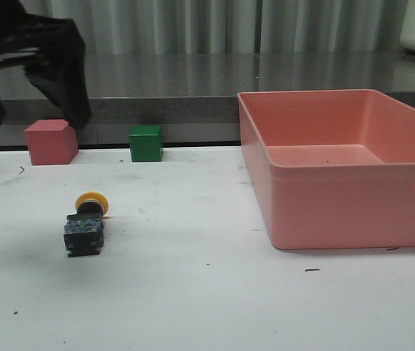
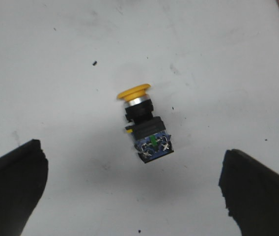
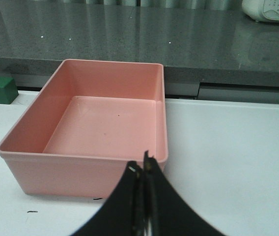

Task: Place and stand button with both arms
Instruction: 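Lower the left gripper over the lying button and grasp it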

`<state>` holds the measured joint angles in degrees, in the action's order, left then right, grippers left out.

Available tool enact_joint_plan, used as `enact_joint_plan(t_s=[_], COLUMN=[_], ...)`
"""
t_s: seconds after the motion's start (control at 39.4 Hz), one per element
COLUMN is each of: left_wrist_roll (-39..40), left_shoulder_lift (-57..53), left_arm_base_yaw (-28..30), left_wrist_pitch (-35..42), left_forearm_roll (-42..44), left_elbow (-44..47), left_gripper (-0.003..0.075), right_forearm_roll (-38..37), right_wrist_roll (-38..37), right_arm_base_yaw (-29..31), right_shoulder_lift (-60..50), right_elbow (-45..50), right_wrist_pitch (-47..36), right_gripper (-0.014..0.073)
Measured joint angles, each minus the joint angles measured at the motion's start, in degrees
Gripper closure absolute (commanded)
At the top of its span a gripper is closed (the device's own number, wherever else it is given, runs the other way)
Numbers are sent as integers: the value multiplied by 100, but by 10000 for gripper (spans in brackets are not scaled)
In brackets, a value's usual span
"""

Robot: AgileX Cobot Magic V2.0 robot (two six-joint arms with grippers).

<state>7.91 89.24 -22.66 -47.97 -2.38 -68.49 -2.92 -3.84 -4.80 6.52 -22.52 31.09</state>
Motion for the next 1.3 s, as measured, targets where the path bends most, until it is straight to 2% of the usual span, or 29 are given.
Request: enact_joint_plan(t_s=[0.2,0.33,0.84,0.91,1.19,1.3], left_wrist_roll=[225,271,439,439,447,447], left_shoulder_lift=[1428,2090,3333,3336,3372,3378], left_arm_base_yaw=[-21,-21,33,33,33,33], left_wrist_pitch=[-1187,-1644,-1743,-1672,-1438,-1384], left_forearm_roll=[-180,-180,-194,-194,-194,-194], left_elbow=[-1256,-1796,-2366,-2366,-2392,-2392], left_gripper=[49,49,52,90,407,494], right_forearm_roll=[0,0,0,0,0,0], right_wrist_roll=[0,0,0,0,0,0], right_arm_base_yaw=[0,0,0,0,0,0], right_shoulder_lift=[0,0,0,0,0,0], right_elbow=[0,0,0,0,0,0], right_wrist_pitch=[0,0,0,0,0,0], right_gripper=[662,662,662,662,662,662])
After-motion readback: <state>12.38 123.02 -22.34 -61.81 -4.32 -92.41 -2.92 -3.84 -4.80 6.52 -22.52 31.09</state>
